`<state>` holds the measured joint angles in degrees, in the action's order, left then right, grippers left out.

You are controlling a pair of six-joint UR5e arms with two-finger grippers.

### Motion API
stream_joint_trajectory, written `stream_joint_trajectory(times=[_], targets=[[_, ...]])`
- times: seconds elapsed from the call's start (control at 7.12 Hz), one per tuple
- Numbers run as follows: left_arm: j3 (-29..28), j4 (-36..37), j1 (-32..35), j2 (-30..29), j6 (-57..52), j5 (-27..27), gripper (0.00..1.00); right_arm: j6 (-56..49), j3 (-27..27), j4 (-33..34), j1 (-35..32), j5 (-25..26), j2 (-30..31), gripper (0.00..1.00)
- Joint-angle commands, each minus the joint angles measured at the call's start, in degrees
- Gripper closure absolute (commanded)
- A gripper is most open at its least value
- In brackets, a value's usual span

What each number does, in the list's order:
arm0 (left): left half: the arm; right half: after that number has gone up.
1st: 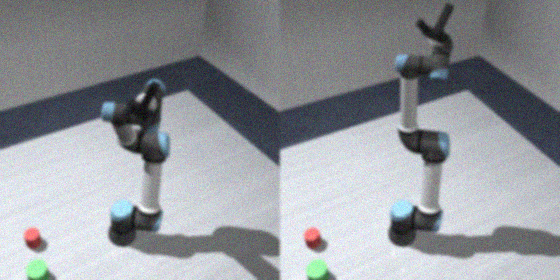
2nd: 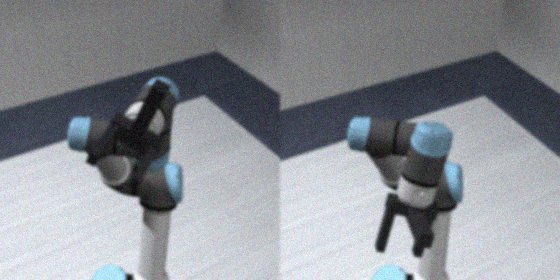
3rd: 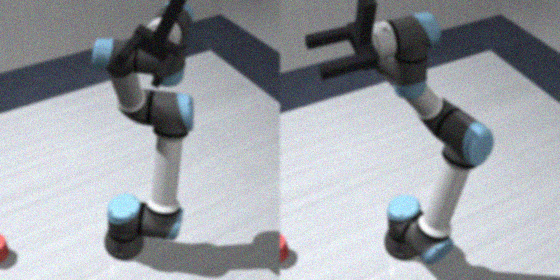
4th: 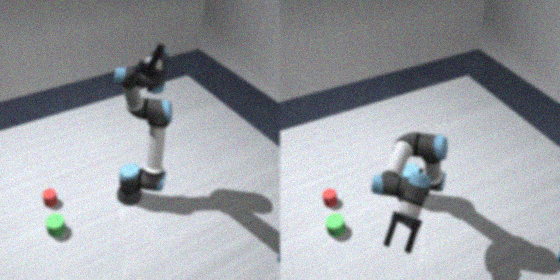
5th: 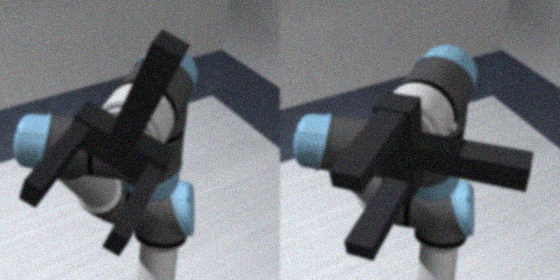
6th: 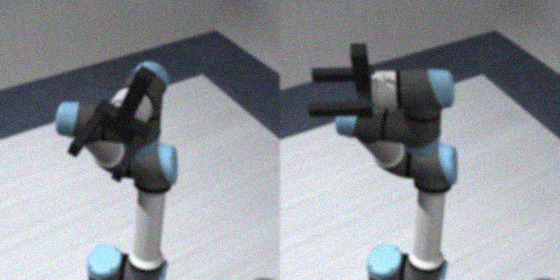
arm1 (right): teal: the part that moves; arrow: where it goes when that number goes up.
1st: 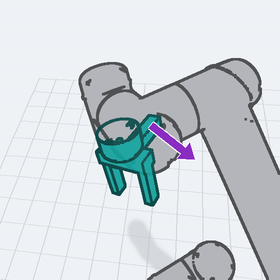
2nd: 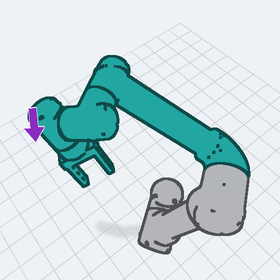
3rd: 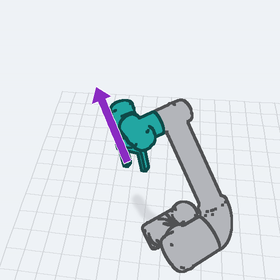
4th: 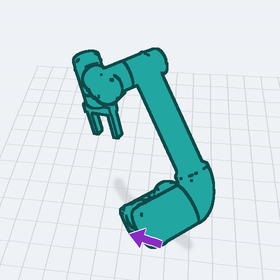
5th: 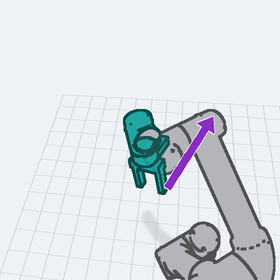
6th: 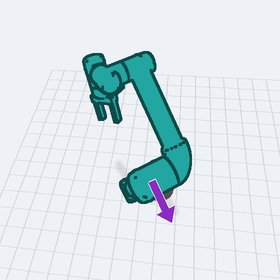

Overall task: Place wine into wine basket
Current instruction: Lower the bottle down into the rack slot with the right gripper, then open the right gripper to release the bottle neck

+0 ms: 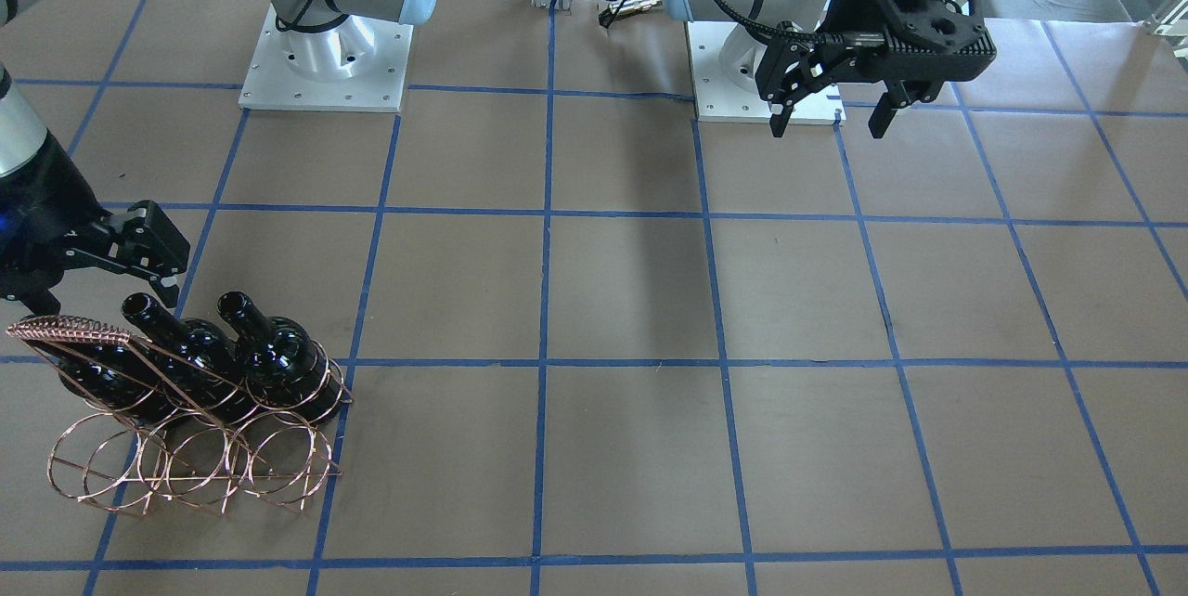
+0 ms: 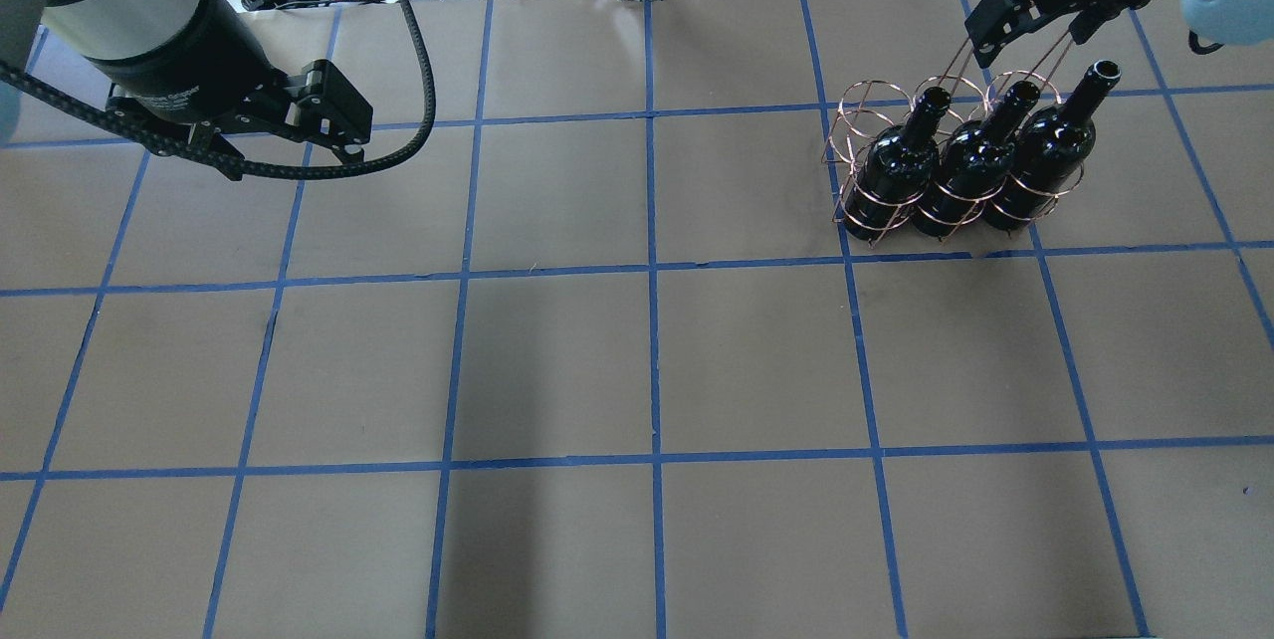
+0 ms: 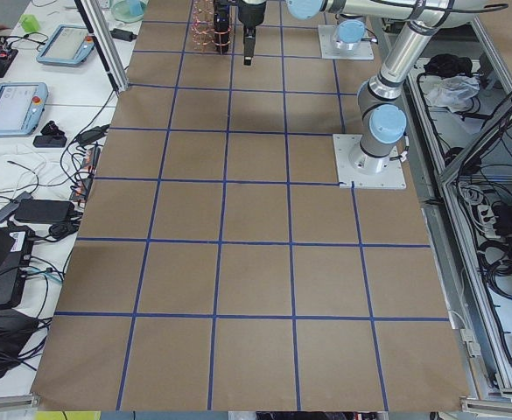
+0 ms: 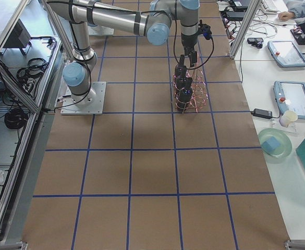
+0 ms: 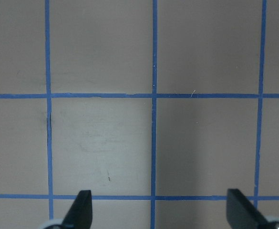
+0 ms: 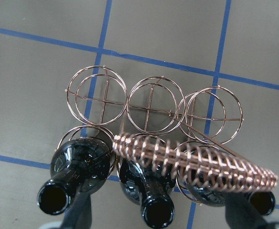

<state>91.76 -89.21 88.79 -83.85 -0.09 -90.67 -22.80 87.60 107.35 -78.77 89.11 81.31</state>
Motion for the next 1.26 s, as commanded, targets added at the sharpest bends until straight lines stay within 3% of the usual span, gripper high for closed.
stream_joint_trajectory(times=[0.0,0.28,0.56,0.84,1.12], targets=[[0.0,0.0,-0.2,0.0,-0.1,-1.1,0.00,-0.1,-0.3,-1.2,-0.5,-0.5,3.3,0.00],[0.0,0.0,-0.2,0.0,-0.5,-2.2,0.00,3.0,-2.0,-14.7,-1.6,0.3,10.0,0.00],[0.0,0.0,-0.2,0.0,-0.6,-2.2,0.00,16.7,-3.0,-16.0,-7.3,0.1,10.8,0.00],[0.0,-0.1,-0.2,0.0,-0.6,-2.2,0.00,25.8,-3.0,-15.9,-14.2,3.7,8.0,0.00],[0.0,0.2,-0.2,0.1,-0.5,-1.4,0.00,26.4,-2.9,-15.8,-15.2,3.2,8.0,0.00]])
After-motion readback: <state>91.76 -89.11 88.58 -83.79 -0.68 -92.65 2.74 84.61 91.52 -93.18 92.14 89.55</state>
